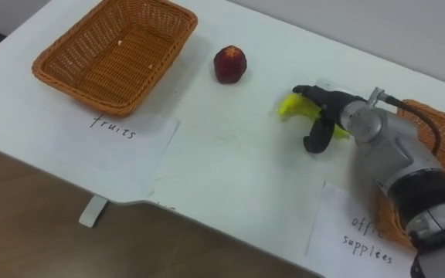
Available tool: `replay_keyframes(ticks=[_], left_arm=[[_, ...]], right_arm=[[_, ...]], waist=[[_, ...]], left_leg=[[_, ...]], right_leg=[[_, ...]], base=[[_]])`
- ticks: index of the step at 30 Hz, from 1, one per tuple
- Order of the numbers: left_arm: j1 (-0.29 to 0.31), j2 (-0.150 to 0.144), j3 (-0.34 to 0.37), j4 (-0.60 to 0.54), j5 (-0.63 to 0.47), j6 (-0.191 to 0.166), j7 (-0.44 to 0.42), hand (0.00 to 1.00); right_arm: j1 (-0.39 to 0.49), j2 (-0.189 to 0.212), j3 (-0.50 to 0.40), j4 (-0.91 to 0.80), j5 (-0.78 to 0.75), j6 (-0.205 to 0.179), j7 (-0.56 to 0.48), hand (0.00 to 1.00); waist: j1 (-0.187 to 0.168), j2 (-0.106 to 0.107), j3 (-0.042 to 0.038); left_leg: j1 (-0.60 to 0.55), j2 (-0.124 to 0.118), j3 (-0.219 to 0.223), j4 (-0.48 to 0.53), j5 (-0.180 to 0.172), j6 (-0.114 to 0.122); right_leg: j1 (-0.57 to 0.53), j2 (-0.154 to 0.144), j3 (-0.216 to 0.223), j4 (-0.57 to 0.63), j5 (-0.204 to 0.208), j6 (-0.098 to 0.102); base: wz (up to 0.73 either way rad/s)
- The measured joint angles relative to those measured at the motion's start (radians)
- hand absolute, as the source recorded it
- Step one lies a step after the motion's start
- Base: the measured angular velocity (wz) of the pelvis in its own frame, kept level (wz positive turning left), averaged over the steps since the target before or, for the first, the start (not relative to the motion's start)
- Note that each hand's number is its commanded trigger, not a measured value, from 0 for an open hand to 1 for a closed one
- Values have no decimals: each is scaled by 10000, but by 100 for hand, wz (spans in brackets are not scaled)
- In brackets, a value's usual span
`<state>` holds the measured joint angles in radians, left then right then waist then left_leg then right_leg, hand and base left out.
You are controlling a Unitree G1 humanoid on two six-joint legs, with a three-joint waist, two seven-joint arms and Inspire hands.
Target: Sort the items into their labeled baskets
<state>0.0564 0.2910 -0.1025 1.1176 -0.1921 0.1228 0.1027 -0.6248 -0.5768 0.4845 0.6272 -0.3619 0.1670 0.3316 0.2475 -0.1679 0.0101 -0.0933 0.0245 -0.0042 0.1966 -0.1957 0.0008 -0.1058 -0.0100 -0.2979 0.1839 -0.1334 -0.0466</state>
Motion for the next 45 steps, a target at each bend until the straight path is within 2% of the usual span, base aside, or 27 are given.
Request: replay_keyframes(ticks=[4,8,9,15,19,24,28,31,33,36,37,38,42,45], left_arm=[[29,4,-1,23,1,0,4,0],[33,7,7,30,14,-1,-2,0],[34,8,21,34,91,-9,-17,0],[155,9,101,18,103,-87,-103,0],[145,14,335,7,359,-127,-445,0],[285,13,886,55,501,-128,-470,0],[457,9,1217,147,554,-130,-464,0],[541,8,1498,234,699,-142,-444,0],[552,-27,1636,196,775,-142,-441,0],[557,-166,1807,208,1083,-160,-445,0],[586,-219,1930,206,1180,-179,-444,0],[677,-277,2143,188,1185,-199,-447,0],[766,-373,2466,-9,1188,-196,-475,0],[812,-379,2469,-18,1186,-189,-538,0]], right_arm=[[-18,-69,22,-260,-51,87,-312,100],[-57,-94,27,-308,-14,67,-474,100],[-51,-92,42,-308,-8,47,-445,100],[-8,-93,50,-676,1,30,-72,100],[-6,-95,38,-1142,83,75,532,100],[85,-99,34,-1667,62,117,1076,100],[489,-99,13,-2510,-19,85,1359,100],[550,-99,-49,-2810,-17,88,1580,100],[549,-99,-122,-2970,-45,86,1610,100],[545,-98,-684,-3399,-414,71,1647,100],[545,-98,-969,-3556,-449,71,1645,100],[533,-98,-1286,-3746,-452,81,1630,100],[531,-97,-2026,-4314,-537,200,1467,100],[539,-96,-2056,-4608,-801,320,1436,100]], waist=[[30,-44,-6],[61,-129,25],[76,-129,85],[32,-133,102],[-14,-127,101],[-5,-116,108],[-51,-111,108],[-93,-86,103],[-177,-24,64],[-149,124,24],[-174,174,-25],[-175,199,-42],[-219,200,-51],[-256,206,-50]], left_leg=[[21,3,-1,-9,6,-2],[40,-4,-40,-10,12,0],[125,0,-30,-26,12,1],[200,13,-5,-101,12,0],[256,10,4,-100,12,0],[632,6,-18,-198,11,0],[906,15,-71,-296,8,0],[966,8,-106,-303,7,1],[1000,6,-105,-306,5,2],[1047,1,-57,-324,7,4],[1061,1,-62,-328,7,4],[1067,1,-76,-326,8,4],[1176,4,-65,-324,8,4],[1285,0,-74,-325,8,4]], right_leg=[[9,2,8,-13,0,0],[97,-38,27,-155,0,1],[191,-35,30,-178,0,1],[218,-22,115,-196,0,2],[246,-19,164,-201,0,2],[630,-1,204,-333,5,12],[865,7,206,-333,4,15],[933,3,204,-326,8,22],[959,-4,192,-304,9,24],[950,-16,211,-247,10,25],[975,-17,195,-246,10,25],[997,-15,189,-254,9,26],[1148,-9,108,-305,8,28],[1316,-21,60,-318,-5,50]], base=[[0],[0],[0],[-4],[-2],[-1],[3],[2],[0],[-3],[0],[4],[2],[5]])
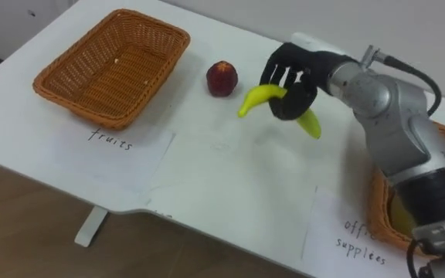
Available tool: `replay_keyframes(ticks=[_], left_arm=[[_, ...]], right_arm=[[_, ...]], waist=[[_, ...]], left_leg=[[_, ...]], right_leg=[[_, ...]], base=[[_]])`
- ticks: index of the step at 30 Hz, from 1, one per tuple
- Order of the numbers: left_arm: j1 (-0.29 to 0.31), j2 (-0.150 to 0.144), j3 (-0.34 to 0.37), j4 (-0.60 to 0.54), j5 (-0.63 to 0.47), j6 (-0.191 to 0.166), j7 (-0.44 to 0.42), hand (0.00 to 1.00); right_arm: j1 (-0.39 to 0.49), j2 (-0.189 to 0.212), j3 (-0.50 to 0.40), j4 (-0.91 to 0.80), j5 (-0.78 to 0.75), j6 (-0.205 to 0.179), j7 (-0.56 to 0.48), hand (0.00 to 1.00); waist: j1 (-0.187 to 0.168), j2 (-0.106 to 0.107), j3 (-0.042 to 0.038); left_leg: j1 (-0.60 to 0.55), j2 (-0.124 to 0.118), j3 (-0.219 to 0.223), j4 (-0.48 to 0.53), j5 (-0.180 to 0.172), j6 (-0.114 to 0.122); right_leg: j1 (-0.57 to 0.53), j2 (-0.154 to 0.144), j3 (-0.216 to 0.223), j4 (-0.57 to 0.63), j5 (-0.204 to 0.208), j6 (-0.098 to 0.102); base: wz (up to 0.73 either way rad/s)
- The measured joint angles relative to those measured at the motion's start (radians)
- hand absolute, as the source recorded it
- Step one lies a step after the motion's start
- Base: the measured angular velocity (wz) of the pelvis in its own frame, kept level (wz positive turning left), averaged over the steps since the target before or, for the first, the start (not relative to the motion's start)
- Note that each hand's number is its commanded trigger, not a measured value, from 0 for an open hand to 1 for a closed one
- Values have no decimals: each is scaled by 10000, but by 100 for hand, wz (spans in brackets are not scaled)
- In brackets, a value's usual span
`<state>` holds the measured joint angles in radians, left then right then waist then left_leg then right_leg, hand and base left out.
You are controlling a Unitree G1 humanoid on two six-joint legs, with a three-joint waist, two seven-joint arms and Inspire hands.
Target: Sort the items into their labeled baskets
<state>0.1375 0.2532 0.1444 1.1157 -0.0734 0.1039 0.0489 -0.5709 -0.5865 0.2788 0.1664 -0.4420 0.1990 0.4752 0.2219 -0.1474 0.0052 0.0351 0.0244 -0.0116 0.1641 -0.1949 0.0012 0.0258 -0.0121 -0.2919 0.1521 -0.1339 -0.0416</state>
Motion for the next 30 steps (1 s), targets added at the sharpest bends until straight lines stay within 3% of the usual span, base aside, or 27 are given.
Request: replay_keyframes(ticks=[10,14,18,30], left_arm=[[534,-47,32,-405,52,104,-155,0],[558,-96,37,-384,195,220,-192,0],[579,-107,79,-455,647,242,-180,0],[1050,-138,234,-825,1353,566,-426,0]], right_arm=[[4,165,-346,-823,-301,337,-70,100],[-21,470,-345,-839,-437,431,-70,100],[-23,500,-290,-806,-435,441,-70,100],[-23,521,-282,-835,-545,642,-577,100]], waist=[[-3,-26,-18],[157,-67,-40],[560,-131,-43],[815,-224,61]], left_leg=[[46,-29,-216,-2,-3,4],[107,-48,-238,8,-5,5],[125,-48,-256,15,-5,6],[95,-61,-579,-1,-9,6]], right_leg=[[139,-38,-255,13,-15,24],[241,-67,-400,12,-57,74],[265,-61,-414,14,-57,74],[351,-67,-678,13,-86,119]], base=[[5],[6],[0],[7]])
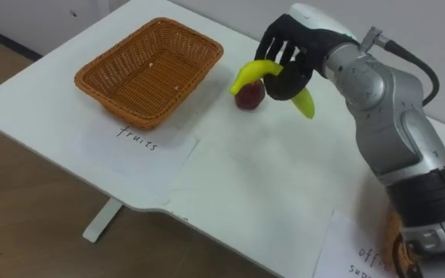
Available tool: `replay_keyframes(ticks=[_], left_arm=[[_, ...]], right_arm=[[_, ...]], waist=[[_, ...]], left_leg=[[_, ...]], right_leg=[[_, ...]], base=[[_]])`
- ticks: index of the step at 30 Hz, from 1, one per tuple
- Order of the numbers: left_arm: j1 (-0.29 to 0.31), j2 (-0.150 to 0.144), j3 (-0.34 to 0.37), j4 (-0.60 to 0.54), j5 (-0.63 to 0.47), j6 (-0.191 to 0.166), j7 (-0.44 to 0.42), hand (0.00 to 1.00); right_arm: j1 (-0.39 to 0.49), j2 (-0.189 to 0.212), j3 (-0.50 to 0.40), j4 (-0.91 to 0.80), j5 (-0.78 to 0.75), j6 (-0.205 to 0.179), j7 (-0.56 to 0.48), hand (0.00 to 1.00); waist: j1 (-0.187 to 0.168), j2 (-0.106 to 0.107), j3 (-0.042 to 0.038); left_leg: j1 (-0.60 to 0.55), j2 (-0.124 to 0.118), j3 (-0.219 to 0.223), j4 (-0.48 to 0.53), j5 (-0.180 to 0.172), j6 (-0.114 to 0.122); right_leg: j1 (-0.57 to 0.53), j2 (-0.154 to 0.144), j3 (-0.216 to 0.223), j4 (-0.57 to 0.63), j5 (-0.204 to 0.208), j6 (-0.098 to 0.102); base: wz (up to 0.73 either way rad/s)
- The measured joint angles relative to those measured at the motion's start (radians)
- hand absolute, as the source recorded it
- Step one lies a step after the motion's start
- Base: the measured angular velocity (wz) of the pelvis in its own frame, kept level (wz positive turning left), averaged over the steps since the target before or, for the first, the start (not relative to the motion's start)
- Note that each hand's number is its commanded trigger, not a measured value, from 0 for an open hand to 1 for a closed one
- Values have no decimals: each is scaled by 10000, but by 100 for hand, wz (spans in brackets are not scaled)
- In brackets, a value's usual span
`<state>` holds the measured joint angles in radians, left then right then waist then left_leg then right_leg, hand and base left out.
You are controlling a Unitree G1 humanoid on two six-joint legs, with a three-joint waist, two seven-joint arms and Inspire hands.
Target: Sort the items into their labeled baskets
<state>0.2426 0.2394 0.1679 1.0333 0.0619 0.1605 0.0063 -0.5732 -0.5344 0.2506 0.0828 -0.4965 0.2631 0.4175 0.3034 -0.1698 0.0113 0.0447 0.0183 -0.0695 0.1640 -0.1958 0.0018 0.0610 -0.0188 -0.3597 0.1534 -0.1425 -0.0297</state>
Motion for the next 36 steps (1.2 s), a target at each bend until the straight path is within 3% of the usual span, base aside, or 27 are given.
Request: replay_keyframes(ticks=[7,12,14,21,26,31,36], left_arm=[[351,-29,36,-247,105,68,1,0],[381,-53,69,-192,182,85,23,0],[394,-54,78,-235,184,117,23,0],[393,-67,183,-315,195,311,25,0],[407,-66,312,-346,201,370,2,0],[463,-73,442,-400,200,426,-141,0],[506,-67,637,-428,441,436,-205,0]], right_arm=[[0,74,29,8,-206,-6,-701,100],[-2,435,89,140,-208,-8,-1338,100],[-2,464,145,193,-208,-4,-1479,100],[-3,591,414,281,-207,-7,-2283,100],[-191,667,519,715,-264,-14,-2904,100],[-346,668,631,1032,-268,15,-3534,100],[-385,669,1068,1032,-267,28,-3730,100]], waist=[[333,31,61],[561,50,73],[590,103,110],[674,183,111],[1010,358,50],[1203,326,27],[1325,194,-66]], left_leg=[[29,-27,-158,-20,1,1],[-18,-140,-263,13,3,8],[-28,-160,-393,30,3,20],[-89,-282,-724,87,28,68],[4,-338,-716,55,14,117],[16,-330,-730,78,15,119],[7,-330,-736,139,18,120]], right_leg=[[74,-42,-78,7,-40,60],[91,-154,-260,60,-141,95],[91,-186,-308,158,-161,128],[186,-240,-560,187,-219,223],[256,-297,-553,179,-249,272],[252,-312,-553,179,-250,274],[251,-356,-593,198,-259,285]], base=[[6],[9],[16],[17],[0],[0],[-1]])
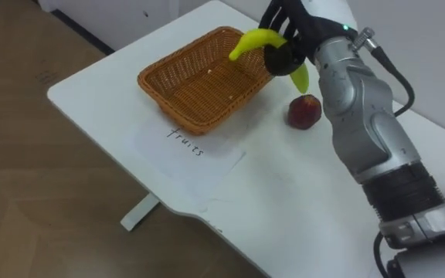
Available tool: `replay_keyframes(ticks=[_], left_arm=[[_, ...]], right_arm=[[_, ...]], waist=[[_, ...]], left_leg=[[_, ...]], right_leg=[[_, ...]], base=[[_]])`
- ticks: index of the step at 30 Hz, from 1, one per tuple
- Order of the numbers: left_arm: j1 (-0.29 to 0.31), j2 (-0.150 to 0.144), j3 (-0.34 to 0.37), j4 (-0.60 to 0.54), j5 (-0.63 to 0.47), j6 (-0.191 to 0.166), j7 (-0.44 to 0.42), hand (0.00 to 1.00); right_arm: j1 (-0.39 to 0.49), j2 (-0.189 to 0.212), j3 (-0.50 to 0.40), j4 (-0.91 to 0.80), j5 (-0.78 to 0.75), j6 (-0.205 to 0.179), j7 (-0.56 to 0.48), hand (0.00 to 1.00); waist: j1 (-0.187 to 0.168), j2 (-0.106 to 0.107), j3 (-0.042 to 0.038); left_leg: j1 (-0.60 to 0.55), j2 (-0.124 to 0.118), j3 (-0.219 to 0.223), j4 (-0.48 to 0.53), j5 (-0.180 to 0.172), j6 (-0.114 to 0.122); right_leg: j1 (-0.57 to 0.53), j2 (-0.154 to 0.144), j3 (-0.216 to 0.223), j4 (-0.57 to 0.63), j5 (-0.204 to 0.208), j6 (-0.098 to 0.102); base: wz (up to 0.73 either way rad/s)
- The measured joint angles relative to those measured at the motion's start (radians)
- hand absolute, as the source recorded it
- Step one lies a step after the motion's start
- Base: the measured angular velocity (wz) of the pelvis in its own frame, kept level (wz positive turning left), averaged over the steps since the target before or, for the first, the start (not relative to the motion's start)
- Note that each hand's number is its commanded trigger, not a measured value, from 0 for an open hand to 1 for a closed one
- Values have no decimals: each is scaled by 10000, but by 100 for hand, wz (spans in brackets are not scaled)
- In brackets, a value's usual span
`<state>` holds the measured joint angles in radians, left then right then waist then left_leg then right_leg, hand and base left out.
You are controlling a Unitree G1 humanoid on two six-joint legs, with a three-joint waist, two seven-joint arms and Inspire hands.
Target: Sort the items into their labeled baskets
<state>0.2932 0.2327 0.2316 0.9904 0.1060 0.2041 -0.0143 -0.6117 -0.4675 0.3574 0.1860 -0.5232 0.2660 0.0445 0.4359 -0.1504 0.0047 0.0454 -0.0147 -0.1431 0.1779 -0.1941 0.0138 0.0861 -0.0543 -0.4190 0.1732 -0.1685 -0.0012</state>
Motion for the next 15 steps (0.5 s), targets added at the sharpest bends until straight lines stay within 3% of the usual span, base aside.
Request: replay_keyframes(ticks=[5,11,15], left_arm=[[134,49,2,-13,166,-11,5,0],[519,396,0,-199,165,-8,32,0],[530,412,-45,-206,163,-15,-19,0]], right_arm=[[-77,9,226,-2,-356,147,-252,100],[-391,15,704,55,-951,173,-792,100],[-392,16,995,57,-1202,141,-797,100]], waist=[[135,-38,-14],[166,-250,43],[178,-281,64]], left_leg=[[-9,-66,-102,56,13,25],[-19,-176,-209,64,-9,118],[-39,-195,-253,113,-30,149]], right_leg=[[1,-186,-207,242,-171,51],[84,-310,-407,344,-310,42],[118,-318,-525,364,-307,54]], base=[[7],[7],[5]])
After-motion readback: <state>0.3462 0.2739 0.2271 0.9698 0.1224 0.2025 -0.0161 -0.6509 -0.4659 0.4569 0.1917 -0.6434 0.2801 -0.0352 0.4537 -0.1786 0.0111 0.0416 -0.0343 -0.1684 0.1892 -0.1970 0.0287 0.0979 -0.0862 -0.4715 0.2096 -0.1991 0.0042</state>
